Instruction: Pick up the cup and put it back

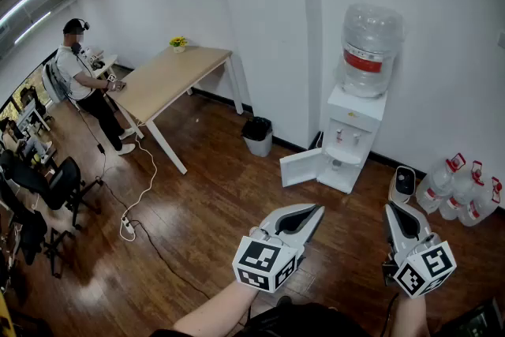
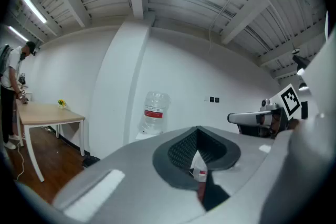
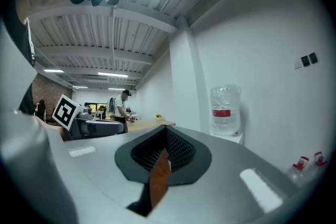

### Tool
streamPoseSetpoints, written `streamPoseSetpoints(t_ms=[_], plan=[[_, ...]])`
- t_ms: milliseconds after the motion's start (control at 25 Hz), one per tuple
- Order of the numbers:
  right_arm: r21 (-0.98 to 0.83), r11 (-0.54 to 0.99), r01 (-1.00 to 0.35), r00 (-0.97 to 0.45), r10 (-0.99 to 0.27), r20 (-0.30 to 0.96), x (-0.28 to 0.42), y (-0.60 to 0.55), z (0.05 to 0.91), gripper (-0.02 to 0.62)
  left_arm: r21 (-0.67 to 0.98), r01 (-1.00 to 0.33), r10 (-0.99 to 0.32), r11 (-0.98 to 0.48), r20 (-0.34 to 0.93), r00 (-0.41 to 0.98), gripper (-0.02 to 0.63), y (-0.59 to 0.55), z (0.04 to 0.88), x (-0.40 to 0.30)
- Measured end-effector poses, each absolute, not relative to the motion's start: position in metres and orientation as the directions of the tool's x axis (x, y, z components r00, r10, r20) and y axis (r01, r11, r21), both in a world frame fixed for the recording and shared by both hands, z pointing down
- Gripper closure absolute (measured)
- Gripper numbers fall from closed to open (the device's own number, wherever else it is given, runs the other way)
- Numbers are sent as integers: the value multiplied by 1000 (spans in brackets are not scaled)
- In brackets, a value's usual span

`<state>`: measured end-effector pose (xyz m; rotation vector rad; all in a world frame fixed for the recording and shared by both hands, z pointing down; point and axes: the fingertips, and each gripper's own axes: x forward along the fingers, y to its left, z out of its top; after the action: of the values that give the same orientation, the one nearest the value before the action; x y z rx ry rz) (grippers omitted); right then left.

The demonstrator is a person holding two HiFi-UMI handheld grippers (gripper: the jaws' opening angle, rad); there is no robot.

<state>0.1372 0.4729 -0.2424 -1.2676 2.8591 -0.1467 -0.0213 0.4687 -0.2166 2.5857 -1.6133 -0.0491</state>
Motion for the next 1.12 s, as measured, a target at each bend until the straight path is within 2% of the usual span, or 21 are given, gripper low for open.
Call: streamPoseSetpoints(t_ms=[200,360,680,1120], plan=[[-88,659,-747,-663,-748,31,114,460,-240,595,100,-886,-888,-453,32,458,292,456,-211,-46],[-72,652,-755,-655,-754,34,90,457,-237,595,87,-873,-874,-479,41,484,235,449,-204,-70],[-77,626,-776,-630,-774,57,63,446,-226,595,111,-865,-868,-490,32,496,236,429,-197,-102],[-112,593,-798,-601,-796,67,69,367,-216,595,112,-850,-854,-514,23,520,236,352,-190,-110]])
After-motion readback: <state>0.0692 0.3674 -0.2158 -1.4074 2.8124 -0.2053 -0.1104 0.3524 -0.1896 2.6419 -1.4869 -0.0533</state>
